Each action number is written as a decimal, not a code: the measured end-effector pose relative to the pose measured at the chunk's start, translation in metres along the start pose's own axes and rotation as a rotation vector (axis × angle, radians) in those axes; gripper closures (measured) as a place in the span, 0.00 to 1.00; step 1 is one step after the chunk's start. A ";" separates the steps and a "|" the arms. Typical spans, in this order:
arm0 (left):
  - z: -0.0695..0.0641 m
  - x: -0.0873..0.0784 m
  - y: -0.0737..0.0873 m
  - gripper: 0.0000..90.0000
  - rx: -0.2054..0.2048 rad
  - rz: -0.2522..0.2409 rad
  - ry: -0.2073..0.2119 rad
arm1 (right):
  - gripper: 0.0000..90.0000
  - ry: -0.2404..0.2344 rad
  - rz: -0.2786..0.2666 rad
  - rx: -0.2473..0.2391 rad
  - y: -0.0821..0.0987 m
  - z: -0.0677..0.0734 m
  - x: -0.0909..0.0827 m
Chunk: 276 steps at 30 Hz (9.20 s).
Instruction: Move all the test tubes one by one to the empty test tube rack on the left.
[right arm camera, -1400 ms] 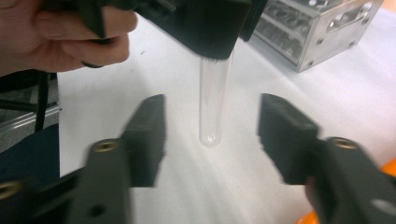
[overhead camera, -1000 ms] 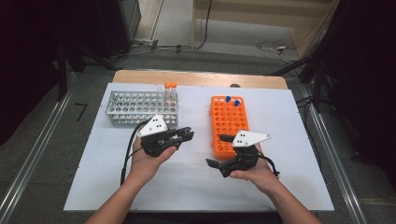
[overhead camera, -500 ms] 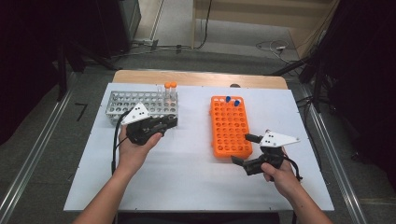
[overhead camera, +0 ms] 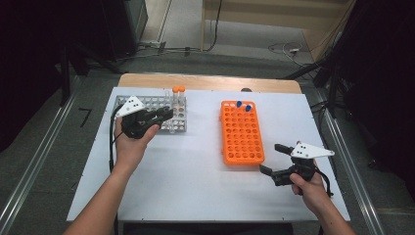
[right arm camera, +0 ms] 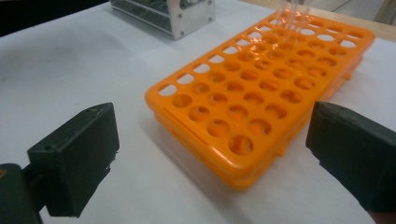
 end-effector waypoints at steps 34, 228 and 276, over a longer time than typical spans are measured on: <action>0.092 0.043 -0.028 0.85 -0.036 -0.004 -0.236 | 0.01 0.063 -0.015 0.066 0.019 -0.030 -0.017; -0.081 0.007 0.030 0.00 -0.023 0.036 0.126 | 0.83 -0.014 -0.023 0.021 -0.079 0.001 0.078; -0.143 0.024 0.031 0.76 0.090 0.081 0.394 | 0.83 -0.249 0.109 -0.138 -0.045 0.114 0.101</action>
Point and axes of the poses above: each handheld gripper's, and its own axes: x roughly forward along the jaws, y roughly out of its underside, z roughly to its left, the point moved 4 cm from there along x, roughly forward along the jaws, and after that the axes turned 4 degrees about x, right-handed, at the moved point
